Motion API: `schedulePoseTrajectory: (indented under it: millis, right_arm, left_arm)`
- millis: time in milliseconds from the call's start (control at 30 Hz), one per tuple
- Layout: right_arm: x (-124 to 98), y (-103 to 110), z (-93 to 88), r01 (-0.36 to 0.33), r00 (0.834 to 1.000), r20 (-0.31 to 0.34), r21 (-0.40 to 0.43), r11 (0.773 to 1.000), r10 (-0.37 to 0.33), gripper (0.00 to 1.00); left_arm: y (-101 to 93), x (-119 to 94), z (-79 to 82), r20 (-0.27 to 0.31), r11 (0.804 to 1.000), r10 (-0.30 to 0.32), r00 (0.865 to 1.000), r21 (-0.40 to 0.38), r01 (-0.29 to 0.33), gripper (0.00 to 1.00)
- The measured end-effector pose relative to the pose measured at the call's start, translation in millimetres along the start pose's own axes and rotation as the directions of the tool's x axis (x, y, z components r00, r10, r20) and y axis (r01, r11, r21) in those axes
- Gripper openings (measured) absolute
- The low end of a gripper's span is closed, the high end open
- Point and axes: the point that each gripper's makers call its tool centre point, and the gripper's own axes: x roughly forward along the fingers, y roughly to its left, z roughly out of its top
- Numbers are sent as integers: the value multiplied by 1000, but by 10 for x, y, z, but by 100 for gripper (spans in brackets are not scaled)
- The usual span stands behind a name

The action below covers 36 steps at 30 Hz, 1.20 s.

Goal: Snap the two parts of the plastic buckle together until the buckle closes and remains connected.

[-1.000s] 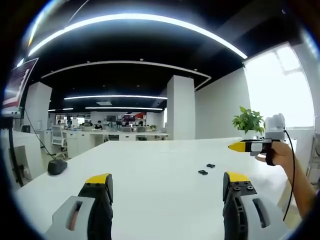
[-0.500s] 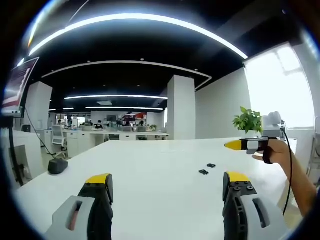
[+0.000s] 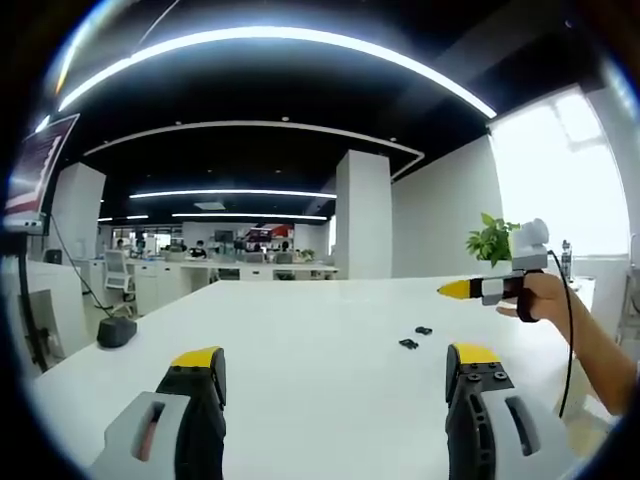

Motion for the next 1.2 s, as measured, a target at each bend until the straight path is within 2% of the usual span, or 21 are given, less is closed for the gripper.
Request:
schedulePoseTrajectory:
  millis: [333, 800, 1200]
  right_arm:
    - [64, 18, 52, 2, 1000, 1, 6, 1000, -2, 96]
    - [260, 48, -1, -1, 999, -46, -28, 1000, 0, 89]
    - [209, 157, -74, -14, 998, -61, -19, 1000, 13, 85]
  left_arm:
    - [11, -5, 29, 6, 1000, 3, 1000, 2, -3, 93]
    - [14, 9, 43, 6, 1000, 1, 1000, 4, -1, 93]
    - [21, 7, 47, 7, 1000, 2, 1000, 3, -2, 92]
